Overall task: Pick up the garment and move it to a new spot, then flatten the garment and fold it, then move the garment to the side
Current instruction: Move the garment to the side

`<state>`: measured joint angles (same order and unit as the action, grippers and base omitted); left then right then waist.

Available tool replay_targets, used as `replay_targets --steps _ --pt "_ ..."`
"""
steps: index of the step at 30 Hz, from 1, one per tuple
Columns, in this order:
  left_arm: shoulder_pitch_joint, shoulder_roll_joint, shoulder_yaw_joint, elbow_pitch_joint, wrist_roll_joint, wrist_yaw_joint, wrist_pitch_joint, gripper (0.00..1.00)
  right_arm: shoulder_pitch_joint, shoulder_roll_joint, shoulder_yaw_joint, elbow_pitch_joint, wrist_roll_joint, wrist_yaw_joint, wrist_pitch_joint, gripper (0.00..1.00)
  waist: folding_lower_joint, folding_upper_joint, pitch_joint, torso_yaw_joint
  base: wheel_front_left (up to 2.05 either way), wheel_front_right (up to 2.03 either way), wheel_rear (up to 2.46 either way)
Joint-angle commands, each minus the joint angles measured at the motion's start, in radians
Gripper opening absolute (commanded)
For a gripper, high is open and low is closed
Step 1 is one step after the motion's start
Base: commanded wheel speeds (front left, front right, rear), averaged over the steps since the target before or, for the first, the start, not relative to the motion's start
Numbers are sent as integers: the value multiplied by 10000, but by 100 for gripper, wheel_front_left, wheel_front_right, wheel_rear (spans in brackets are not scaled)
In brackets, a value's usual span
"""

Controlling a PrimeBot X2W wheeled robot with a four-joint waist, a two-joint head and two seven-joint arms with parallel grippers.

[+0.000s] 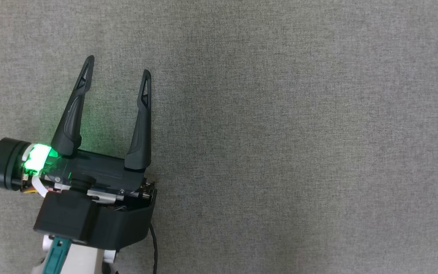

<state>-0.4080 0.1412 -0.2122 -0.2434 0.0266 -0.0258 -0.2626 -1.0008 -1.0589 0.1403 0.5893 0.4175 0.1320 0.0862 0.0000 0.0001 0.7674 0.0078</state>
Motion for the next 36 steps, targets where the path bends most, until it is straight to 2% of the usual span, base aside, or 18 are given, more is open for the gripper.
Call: replay_targets --steps 1,7,19,27,36 --pt "-55 59 -34 61 -1 75 -33 100 -177 53 -61 61 -98 -28 -77 100 0 -1 -6 9 0 0 0" --pt "184 106 -44 263 -138 259 -33 100 -396 402 -158 282 -538 -28 -477 100 0 -1 -512 26 0 0 0" --pt "1739 173 556 991 -610 564 -33 100 493 1793 568 -273 -233 -28 -2020 100 0 -1 -3102 79 0 0 0" --pt "3128 17 1236 1505 -990 536 -33 100 1993 3442 577 -887 -37 -28 -2623 100 0 -1 -4914 183 0 0 0" --pt "3963 -103 1657 1808 -928 331 -33 100 4184 5183 -97 -2038 -346 -28 -3056 100 0 -1 -5959 326 0 0 0"
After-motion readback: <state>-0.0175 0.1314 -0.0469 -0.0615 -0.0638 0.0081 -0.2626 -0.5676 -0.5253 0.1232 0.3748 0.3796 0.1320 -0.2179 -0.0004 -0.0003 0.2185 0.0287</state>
